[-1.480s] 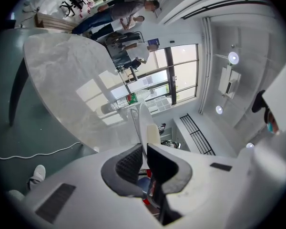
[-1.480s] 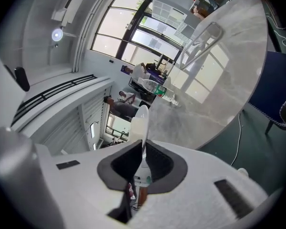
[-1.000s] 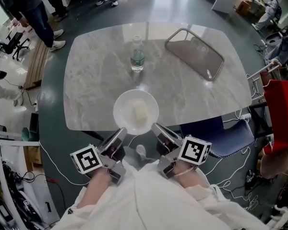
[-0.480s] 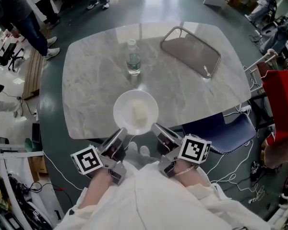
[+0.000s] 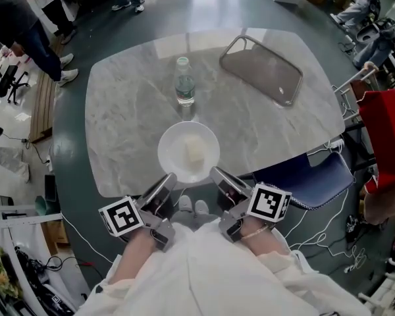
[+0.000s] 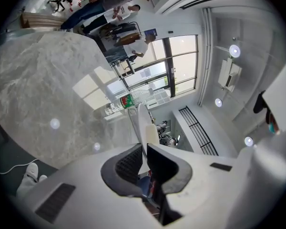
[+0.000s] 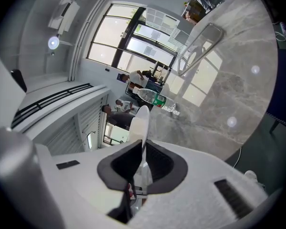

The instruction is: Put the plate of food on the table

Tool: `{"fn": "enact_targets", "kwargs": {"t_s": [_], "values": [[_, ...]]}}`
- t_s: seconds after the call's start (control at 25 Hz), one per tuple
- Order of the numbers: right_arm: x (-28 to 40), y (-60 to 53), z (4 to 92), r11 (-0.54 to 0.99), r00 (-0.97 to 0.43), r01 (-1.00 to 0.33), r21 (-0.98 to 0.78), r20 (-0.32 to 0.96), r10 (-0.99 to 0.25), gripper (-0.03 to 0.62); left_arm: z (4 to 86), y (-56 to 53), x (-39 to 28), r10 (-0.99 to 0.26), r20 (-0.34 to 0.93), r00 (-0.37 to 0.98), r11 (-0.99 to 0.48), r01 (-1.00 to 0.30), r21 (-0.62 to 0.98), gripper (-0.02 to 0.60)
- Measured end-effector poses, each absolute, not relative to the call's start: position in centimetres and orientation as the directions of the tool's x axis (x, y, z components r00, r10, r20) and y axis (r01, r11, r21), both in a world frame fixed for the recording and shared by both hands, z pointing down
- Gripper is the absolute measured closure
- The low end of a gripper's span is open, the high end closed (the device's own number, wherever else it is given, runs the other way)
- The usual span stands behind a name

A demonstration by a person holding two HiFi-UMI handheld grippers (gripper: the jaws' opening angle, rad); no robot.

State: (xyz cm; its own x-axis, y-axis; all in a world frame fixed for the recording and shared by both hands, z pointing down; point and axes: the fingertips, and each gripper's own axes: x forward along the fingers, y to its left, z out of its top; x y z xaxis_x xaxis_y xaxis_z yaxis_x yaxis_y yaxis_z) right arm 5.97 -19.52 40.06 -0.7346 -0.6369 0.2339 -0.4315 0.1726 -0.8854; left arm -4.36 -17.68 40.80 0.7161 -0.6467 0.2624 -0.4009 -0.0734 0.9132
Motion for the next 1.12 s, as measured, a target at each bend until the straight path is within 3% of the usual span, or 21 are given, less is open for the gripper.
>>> {"fn": "enact_targets", "kwargs": {"t_s": [0.56, 0.76, 1.12], "values": [[3.5, -21.7, 42.8, 0.071, -0.732, -0.427, -0.901, 0.299, -0.612, 0.576, 42.9, -20.1, -6.7, -0.634, 0.304, 0.712, -0.040, -0.422, 0.906, 0.552], [2.7, -23.3, 43.4, 0.117, -0.744, -0.449, -0.886, 0.298, -0.598, 0.576, 44.2, -21.1, -7.1, -0.623, 0.303, 0.721, -0.018, -0.401, 0.916, 0.551], [2.4, -24.2, 45.5, 0.064, -0.735, -0.450, -0.891, 0.329, -0.593, 0.576, 45.9, -22.6, -7.6, -0.595, 0.331, 0.733, -0.006, -0.416, 0.910, 0.551]]}}
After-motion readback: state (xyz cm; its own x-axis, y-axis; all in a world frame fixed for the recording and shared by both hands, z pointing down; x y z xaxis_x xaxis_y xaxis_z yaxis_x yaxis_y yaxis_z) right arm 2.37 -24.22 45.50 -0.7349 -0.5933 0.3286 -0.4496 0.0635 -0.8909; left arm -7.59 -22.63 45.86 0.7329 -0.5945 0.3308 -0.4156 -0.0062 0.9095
